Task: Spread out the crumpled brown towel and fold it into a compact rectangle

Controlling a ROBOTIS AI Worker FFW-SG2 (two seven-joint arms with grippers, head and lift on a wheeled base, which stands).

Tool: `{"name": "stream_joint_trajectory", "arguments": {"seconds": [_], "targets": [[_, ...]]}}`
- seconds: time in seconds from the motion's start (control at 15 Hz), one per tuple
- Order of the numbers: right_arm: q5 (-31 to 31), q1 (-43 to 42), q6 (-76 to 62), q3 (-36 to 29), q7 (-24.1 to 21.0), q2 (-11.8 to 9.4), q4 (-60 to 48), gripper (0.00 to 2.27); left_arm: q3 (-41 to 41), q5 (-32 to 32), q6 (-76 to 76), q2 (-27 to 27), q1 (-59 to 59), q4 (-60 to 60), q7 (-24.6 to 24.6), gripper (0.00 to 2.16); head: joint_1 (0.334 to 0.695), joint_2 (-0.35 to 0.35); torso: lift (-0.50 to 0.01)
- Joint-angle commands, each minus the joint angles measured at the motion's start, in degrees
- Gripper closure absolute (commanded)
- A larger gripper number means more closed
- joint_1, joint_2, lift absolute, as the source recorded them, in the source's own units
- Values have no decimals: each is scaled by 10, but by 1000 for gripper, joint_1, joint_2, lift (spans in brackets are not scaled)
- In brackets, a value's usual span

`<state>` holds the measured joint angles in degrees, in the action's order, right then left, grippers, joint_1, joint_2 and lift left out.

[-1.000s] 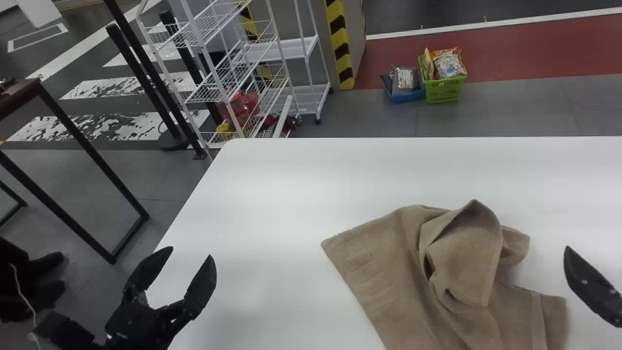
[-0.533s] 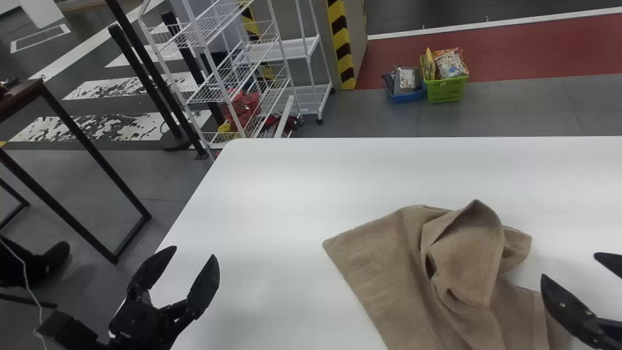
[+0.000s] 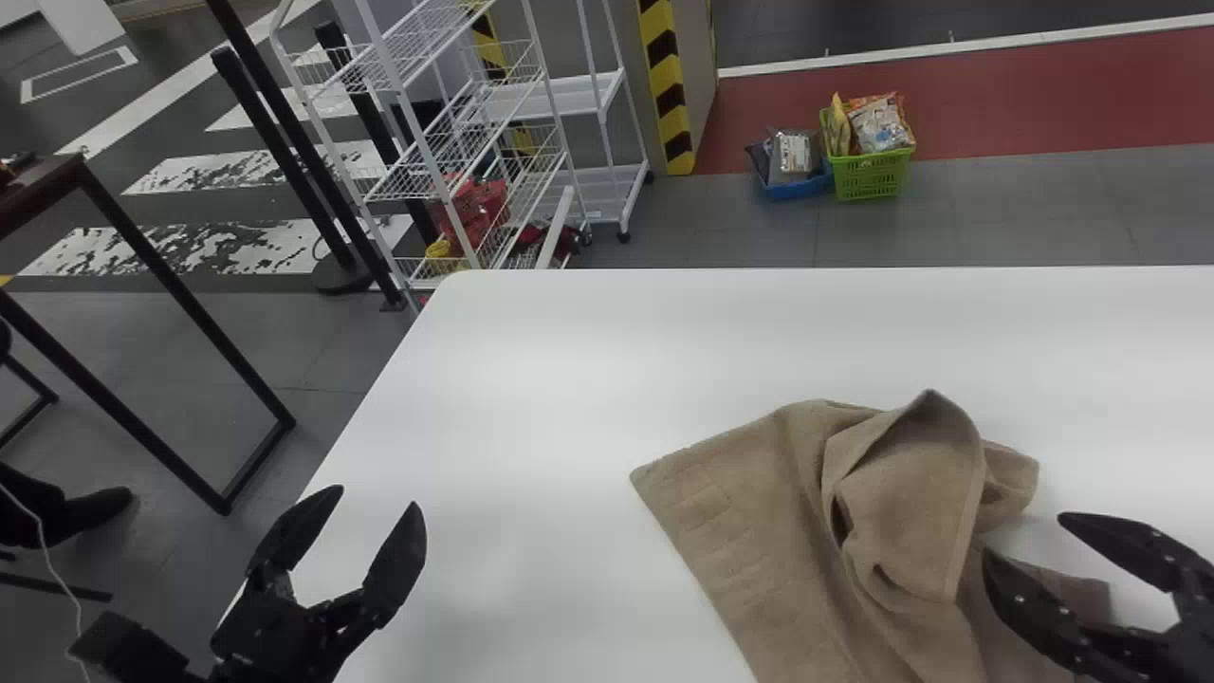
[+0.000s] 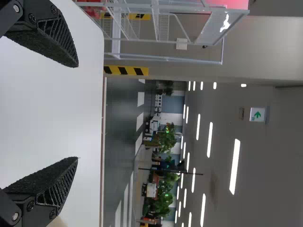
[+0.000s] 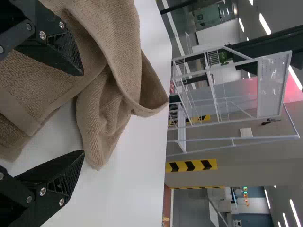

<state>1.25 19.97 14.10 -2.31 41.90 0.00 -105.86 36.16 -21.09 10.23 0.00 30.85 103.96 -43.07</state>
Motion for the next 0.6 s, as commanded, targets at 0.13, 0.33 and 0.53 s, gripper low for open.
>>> {"name": "stream_joint_trajectory", "arguments": {"seconds": [0.13, 0.33, 0.53], "targets": [[3, -9, 6, 13, 11, 1, 19, 468, 1, -1, 0, -1, 0, -2, 0, 124, 695, 350, -127], [4, -12, 6, 13, 12, 1, 24, 471, 1, -1, 0, -1, 0, -2, 0, 124, 695, 350, -127], [9, -13, 8, 13, 13, 1, 25, 498, 1, -1, 0, -1, -1, -4, 0, 124, 695, 350, -127]]}}
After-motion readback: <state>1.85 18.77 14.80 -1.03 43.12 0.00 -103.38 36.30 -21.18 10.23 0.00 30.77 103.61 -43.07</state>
